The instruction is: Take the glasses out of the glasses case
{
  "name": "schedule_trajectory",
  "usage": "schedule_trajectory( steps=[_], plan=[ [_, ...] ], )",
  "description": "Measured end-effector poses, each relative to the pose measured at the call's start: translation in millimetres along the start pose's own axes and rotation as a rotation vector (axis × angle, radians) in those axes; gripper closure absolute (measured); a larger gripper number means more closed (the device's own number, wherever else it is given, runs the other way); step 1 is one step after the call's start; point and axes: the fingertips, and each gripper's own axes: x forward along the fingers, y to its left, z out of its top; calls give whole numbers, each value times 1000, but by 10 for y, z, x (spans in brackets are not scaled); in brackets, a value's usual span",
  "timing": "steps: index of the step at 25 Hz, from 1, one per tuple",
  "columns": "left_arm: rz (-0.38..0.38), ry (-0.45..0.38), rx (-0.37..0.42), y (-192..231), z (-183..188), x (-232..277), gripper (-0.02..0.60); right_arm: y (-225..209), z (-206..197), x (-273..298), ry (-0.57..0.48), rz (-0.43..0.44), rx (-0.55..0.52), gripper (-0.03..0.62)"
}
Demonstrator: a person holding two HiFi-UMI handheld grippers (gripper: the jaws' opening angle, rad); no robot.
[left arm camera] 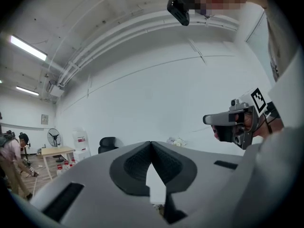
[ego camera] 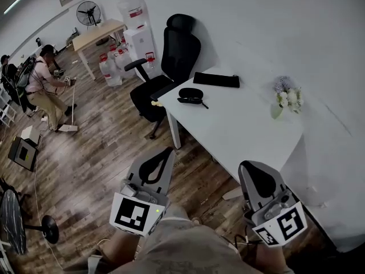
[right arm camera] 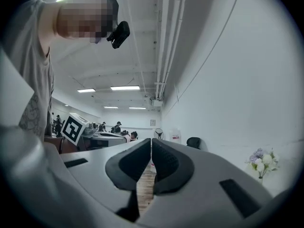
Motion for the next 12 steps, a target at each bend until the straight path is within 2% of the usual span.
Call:
schedule_trajectory(
  steps=[3, 5, 12],
  plan=[
    [12, 9, 2, 18, -25, 15, 566, -60, -60, 2, 31, -28, -31, 546],
    [30, 11, 6, 58, -38, 51, 566, -123, -141, 43, 70, -26, -54, 391],
    [38, 3, -1, 205, -189, 278, 566, -235, -395, 290, 108, 6, -58, 384]
  ],
)
